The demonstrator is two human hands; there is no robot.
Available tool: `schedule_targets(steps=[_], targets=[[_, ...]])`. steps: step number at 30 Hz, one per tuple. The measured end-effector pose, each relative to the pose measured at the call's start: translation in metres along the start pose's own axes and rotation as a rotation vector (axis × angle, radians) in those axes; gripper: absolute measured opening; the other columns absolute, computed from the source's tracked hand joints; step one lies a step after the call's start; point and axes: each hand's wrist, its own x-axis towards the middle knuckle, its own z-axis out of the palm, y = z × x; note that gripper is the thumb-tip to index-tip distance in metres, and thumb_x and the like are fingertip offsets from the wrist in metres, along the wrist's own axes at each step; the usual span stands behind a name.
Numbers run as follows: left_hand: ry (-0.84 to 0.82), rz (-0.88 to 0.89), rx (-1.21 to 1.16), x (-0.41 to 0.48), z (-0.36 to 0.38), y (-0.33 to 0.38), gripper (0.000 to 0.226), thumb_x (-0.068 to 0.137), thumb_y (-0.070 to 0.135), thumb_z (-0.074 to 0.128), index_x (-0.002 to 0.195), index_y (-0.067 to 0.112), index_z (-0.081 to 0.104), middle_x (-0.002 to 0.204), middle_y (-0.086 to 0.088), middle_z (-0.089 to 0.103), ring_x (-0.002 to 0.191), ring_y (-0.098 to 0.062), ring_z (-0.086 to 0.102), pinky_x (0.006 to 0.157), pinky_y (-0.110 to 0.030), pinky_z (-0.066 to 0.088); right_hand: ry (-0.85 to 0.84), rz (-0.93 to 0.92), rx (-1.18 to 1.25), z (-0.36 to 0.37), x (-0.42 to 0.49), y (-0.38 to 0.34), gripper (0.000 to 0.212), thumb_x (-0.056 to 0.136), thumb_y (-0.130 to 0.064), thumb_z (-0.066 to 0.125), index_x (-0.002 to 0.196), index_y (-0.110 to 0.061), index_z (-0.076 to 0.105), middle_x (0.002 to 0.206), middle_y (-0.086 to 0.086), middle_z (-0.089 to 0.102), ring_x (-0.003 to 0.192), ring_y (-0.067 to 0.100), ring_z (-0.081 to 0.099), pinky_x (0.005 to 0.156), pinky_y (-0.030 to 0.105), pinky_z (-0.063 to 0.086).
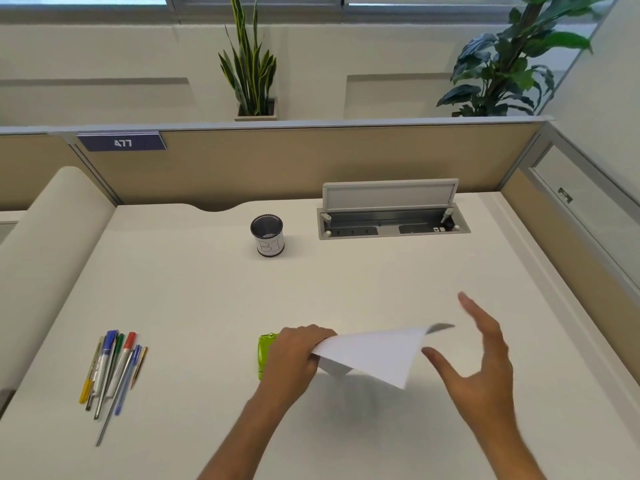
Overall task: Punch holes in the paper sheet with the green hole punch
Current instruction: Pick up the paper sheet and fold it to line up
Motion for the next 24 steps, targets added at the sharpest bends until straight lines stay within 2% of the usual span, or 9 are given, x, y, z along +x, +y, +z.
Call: schedule_targets(steps=[2,4,7,9,12,15,18,21,24], targets=[[-0.045,0.111,0.102,0.007,-0.005,0.008,0.049,0.076,0.017,0.039,0.101,0.035,0.077,0.088,0.011,0.08,0.077,-0.017,0.071,0.07,-0.036,0.056,-0.184,-0.072,-0.112,-0.003,0.008,0.003,0.085,0.08,0.002,0.087,0.149,-0.035,0.055,0.152,-0.02,0.059,0.142,0.01,0.052,0.115,0.032,0.041],[-0.13,0.172,0.139,0.011,-0.003,0.016,0.046,0.079,0.016,0.044,0.105,0.036,0.077,0.09,0.01,0.08,0.079,-0.019,0.072,0.071,-0.037,0.055,-0.359,0.021,-0.049,0.004,0.013,0.009,0.077,0.081,0.012,0.079,0.133,-0.044,0.069,0.133,-0.025,0.071,0.127,0.007,0.064,0.103,0.035,0.053],[-0.203,0.07,0.063,0.016,-0.013,0.012,0.029,0.088,0.026,0.058,0.108,0.038,0.076,0.097,0.015,0.081,0.087,-0.011,0.072,0.073,-0.034,0.056,-0.361,0.059,0.038,0.011,0.018,0.02,0.055,0.083,0.021,0.071,0.102,-0.029,0.084,0.102,-0.014,0.083,0.1,0.01,0.077,0.083,0.037,0.062],[-0.242,-0.062,-0.124,0.018,-0.023,0.0,0.016,0.09,0.035,0.069,0.103,0.039,0.077,0.096,0.021,0.08,0.089,-0.003,0.073,0.076,-0.031,0.058,-0.329,0.166,0.16,0.011,0.02,0.024,0.041,0.088,0.016,0.072,0.09,-0.023,0.085,0.09,-0.005,0.083,0.087,0.006,0.077,0.077,0.026,0.059],[-0.248,-0.295,-0.523,0.019,-0.033,-0.021,0.012,0.085,0.015,0.086,0.089,0.025,0.084,0.09,0.006,0.083,0.085,-0.007,0.076,0.077,-0.03,0.057,-0.258,0.357,0.311,0.01,0.02,0.035,0.03,0.087,0.009,0.078,0.082,-0.019,0.084,0.077,-0.002,0.082,0.072,0.005,0.073,0.067,0.017,0.057],[-0.131,-0.409,-0.769,0.016,-0.034,-0.029,0.012,0.08,-0.001,0.089,0.089,0.007,0.083,0.091,-0.014,0.083,0.086,-0.017,0.077,0.074,-0.026,0.057,-0.197,0.469,0.394,0.014,0.018,0.042,0.017,0.085,0.006,0.082,0.088,-0.011,0.083,0.08,-0.003,0.084,0.075,0.015,0.075,0.066,0.018,0.06],[-0.008,-0.491,-0.973,0.013,-0.025,-0.025,0.023,0.08,-0.007,0.085,0.101,0.003,0.083,0.101,-0.015,0.085,0.095,-0.026,0.081,0.078,-0.025,0.063,-0.14,0.54,0.485,0.021,0.017,0.044,0.018,0.084,0.003,0.083,0.099,-0.007,0.082,0.091,0.003,0.085,0.084,0.016,0.079,0.074,0.024,0.059],[0.039,-0.565,-0.922,0.008,-0.006,-0.02,0.022,0.08,-0.003,0.089,0.095,0.012,0.085,0.092,-0.005,0.085,0.083,-0.014,0.078,0.069,-0.019,0.06,-0.082,0.602,0.491,0.036,0.012,0.054,0.025,0.083,0.003,0.085,0.104,-0.008,0.081,0.096,0.003,0.085,0.089,0.019,0.079,0.081,0.032,0.06],[0.076,-0.644,-0.83,0.0,0.021,-0.023,0.019,0.077,-0.002,0.09,0.087,0.013,0.085,0.081,-0.004,0.083,0.077,-0.016,0.072,0.068,-0.024,0.059,-0.071,0.689,0.474,0.056,-0.005,0.07,0.028,0.081,0.004,0.086,0.1,-0.016,0.081,0.092,-0.003,0.085,0.096,0.028,0.077,0.08,0.03,0.061]])
